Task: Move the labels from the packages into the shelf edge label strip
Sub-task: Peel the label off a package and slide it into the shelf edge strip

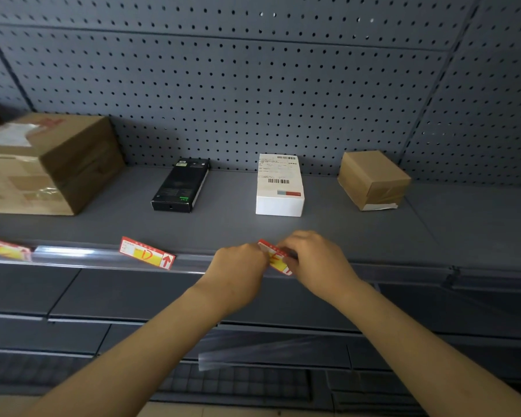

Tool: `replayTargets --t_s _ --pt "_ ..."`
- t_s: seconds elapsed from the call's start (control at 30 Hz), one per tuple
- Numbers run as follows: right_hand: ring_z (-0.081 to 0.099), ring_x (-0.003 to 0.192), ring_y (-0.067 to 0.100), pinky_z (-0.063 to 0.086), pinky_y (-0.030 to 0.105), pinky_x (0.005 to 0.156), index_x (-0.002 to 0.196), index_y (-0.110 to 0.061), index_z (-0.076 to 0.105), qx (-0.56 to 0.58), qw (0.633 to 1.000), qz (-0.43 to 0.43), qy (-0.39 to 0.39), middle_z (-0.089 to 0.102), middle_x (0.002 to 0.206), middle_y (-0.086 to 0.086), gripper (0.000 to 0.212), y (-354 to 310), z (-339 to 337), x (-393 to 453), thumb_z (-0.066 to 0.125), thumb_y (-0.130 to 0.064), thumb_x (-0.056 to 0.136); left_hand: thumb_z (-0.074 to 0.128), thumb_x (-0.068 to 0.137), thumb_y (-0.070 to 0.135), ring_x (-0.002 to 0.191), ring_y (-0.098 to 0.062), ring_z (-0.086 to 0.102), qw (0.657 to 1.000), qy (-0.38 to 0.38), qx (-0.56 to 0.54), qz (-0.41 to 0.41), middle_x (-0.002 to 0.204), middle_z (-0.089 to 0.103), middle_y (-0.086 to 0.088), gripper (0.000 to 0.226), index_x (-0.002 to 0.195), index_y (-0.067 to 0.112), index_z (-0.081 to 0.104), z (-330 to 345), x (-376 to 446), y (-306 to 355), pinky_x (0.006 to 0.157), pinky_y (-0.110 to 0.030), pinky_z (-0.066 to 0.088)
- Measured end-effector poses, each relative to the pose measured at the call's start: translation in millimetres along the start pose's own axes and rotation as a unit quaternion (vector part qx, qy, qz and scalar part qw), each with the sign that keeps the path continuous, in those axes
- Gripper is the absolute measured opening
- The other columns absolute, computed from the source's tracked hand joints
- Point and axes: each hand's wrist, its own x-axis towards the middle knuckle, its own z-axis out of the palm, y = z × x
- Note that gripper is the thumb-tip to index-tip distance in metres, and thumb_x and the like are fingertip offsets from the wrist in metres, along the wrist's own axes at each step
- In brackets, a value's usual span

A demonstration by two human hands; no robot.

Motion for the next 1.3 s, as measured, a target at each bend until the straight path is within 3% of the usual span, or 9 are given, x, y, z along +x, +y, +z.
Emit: replayTargets --t_s 0.17,0.33,0.47,0.63,0.8,1.17,1.3 --pt "0.057 0.096 0.027 0.049 0.036 0.070 0.108 -0.018 0.066 -0.059 0.998 -0.008 -0.031 0.063 0.100 0.008 0.024 -4.8 3.5 1.1 0.056 -0.012 0.087 0.051 0.088 0.011 0.100 -0.026 0.062 1.000 0.010 -0.013 -0.016 0.116 0.065 -0.002 0.027 0.109 0.021 0.065 -2.8 -5.5 -1.7 0.083 -0.035 0.052" --pt "0.051 0.112 0.027 0.048 0.038 0.089 0.127 -0.018 0.056 -0.047 0.998 -0.026 -0.009 0.061 0.120 0.007 0.039 -21.6 -9.3 4.8 0.056 -0.012 0.088 0.053 0.089 0.016 0.099 -0.024 0.063 0.998 0.026 -0.016 -0.054 0.116 0.065 0.000 0.025 0.109 0.026 0.063 -18.6 -14.3 -22.4 0.084 -0.033 0.049" --pt "0.048 0.115 0.026 0.044 0.036 0.088 0.126 -0.020 0.056 -0.036 0.997 -0.071 -0.004 0.061 0.122 0.004 0.037 -56.2 -15.9 18.8 0.057 -0.016 0.089 0.053 0.088 0.020 0.107 -0.022 0.059 0.994 0.054 0.011 -0.095 0.117 0.063 0.002 0.027 0.113 0.027 0.061 -40.0 -32.2 -51.9 0.092 -0.030 0.039" --pt "0.057 0.108 0.023 0.047 0.033 0.089 0.119 -0.023 0.060 0.017 0.993 -0.108 -0.044 0.063 0.119 0.001 0.032 -117.6 -6.0 39.3 0.064 -0.023 0.087 0.057 0.087 0.029 0.109 -0.019 0.058 0.985 0.073 -0.002 -0.158 0.117 0.065 0.003 0.029 0.116 0.027 0.059 -63.3 -79.3 -102.8 0.091 -0.030 0.040" --pt "0.060 0.095 0.023 0.051 0.034 0.077 0.111 -0.022 0.063 0.036 0.984 -0.161 -0.061 0.063 0.110 0.002 0.023 -198.3 16.4 66.3 0.062 -0.023 0.088 0.053 0.089 0.032 0.105 -0.020 0.060 0.970 0.068 0.027 -0.232 0.115 0.064 0.003 0.029 0.116 0.027 0.058 -75.9 -144.7 -172.7 0.094 -0.033 0.044" --pt "0.059 0.097 0.022 0.050 0.034 0.078 0.106 -0.022 0.063 0.051 0.964 -0.244 -0.089 0.062 0.107 0.001 0.021 -380.5 74.3 128.5 0.055 -0.032 0.090 0.052 0.089 0.029 0.107 -0.019 0.058 0.929 0.043 0.063 -0.362 0.117 0.062 0.006 0.030 0.119 0.029 0.056 -112.9 -271.6 -333.2 0.085 -0.030 0.046" --pt "0.059 0.094 0.018 0.045 0.029 0.071 0.105 -0.026 0.063 0.043 0.958 -0.270 -0.090 0.064 0.105 -0.004 0.018 -425.4 91.7 164.9 0.053 -0.034 0.091 0.052 0.089 0.031 0.107 -0.017 0.059 0.920 0.048 0.058 -0.385 0.119 0.062 0.006 0.030 0.119 0.028 0.056 -115.9 -291.7 -384.4 0.085 -0.031 0.046"
